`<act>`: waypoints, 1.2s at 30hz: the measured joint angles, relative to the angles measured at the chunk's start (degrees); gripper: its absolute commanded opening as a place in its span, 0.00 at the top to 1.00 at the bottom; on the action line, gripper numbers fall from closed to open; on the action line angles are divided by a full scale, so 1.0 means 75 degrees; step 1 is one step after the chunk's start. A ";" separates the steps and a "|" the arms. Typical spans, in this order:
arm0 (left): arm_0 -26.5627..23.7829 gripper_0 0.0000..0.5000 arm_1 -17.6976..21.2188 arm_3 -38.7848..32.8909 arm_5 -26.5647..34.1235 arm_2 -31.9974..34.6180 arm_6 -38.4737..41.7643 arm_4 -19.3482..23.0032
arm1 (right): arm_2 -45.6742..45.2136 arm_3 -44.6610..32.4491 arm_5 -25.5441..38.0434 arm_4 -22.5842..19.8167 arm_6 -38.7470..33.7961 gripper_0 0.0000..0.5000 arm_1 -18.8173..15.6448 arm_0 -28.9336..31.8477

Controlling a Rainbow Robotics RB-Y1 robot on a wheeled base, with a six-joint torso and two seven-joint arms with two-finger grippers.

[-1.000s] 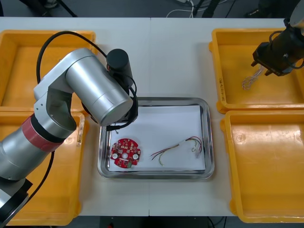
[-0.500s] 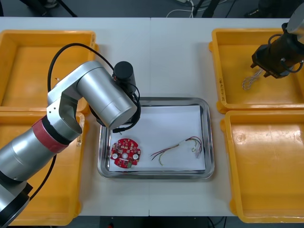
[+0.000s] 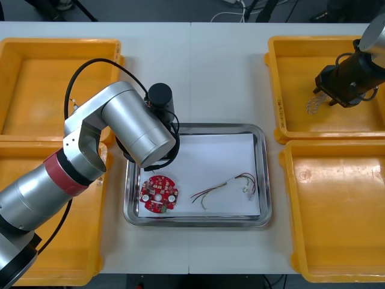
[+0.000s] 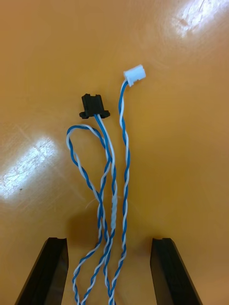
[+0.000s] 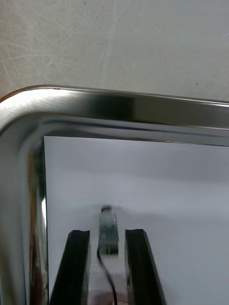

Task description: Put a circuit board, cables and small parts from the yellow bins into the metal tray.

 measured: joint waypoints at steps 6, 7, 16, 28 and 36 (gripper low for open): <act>0.0000 0.00 0.0000 0.0000 -0.0003 0.0000 0.0000 0.0000 | 0.0000 0.0007 -0.0163 -0.0164 -0.0002 0.00 0.0000 0.0004; 0.0000 0.00 0.0000 0.0000 -0.0003 0.0000 0.0000 0.0000 | 0.0000 0.0007 -0.0180 -0.0174 -0.0003 0.00 0.0000 0.0004; 0.0000 0.00 0.0000 0.0000 -0.0062 0.0000 0.0001 0.0000 | 0.0000 0.0007 -0.0202 -0.0192 -0.0008 0.00 0.0002 0.0022; 0.0000 0.00 0.0004 -0.0315 0.0323 0.0365 0.0001 0.0265 | 0.0007 0.0001 -0.0223 -0.0196 -0.0009 0.00 0.0025 0.0107; -0.0135 0.00 0.0050 -0.0746 0.1247 0.1057 0.0000 0.0846 | 0.0067 -0.0038 -0.0244 -0.0184 -0.0049 0.00 0.0065 0.0138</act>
